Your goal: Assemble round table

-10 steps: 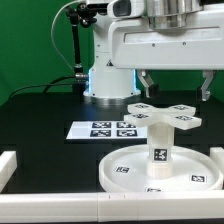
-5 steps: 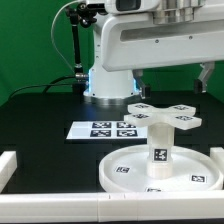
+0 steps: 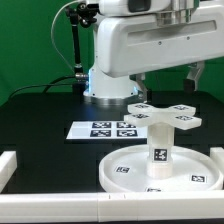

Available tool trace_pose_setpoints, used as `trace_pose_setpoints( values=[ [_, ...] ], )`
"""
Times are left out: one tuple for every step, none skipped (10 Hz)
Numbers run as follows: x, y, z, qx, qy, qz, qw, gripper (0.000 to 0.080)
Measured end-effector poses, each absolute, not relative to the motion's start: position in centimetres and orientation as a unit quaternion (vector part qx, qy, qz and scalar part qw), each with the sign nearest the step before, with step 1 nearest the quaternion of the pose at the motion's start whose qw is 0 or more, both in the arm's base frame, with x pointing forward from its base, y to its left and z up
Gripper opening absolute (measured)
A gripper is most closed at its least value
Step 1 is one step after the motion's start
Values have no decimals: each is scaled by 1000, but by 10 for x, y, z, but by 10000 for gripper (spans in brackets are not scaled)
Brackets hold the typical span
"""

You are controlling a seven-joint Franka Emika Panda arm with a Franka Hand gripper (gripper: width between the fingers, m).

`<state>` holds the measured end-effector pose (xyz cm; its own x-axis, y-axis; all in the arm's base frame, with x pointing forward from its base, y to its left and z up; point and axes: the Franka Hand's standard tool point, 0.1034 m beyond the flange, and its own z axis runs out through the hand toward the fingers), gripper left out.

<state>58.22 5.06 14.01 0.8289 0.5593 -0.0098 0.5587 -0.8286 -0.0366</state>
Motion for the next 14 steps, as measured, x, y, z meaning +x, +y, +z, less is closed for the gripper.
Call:
trace_pose_setpoints(
  values=[
    [581, 57, 139, -946, -324, 12, 12, 649],
    [581, 54, 139, -936, -352, 12, 12, 649],
    [581, 52, 138, -926, -377, 12, 13, 649],
    [581, 52, 138, -915, -403, 12, 12, 649],
    [584, 51, 139, -877, -480, 8, 4, 649],
    [584, 52, 138, -846, -533, 10, 0, 649],
    [583, 52, 135, -810, -587, 15, -5, 649],
    [583, 52, 135, -803, -596, 16, -6, 649],
    [583, 50, 135, -783, -622, 18, -7, 649],
    [583, 49, 135, -780, -625, 18, -7, 649],
    [583, 49, 135, -782, -623, 18, -7, 649],
    [580, 48, 133, -777, -629, 20, -5, 649],
    [576, 45, 129, -777, -629, 22, -3, 649],
    [573, 42, 125, -777, -629, 20, -5, 649]
  ],
)
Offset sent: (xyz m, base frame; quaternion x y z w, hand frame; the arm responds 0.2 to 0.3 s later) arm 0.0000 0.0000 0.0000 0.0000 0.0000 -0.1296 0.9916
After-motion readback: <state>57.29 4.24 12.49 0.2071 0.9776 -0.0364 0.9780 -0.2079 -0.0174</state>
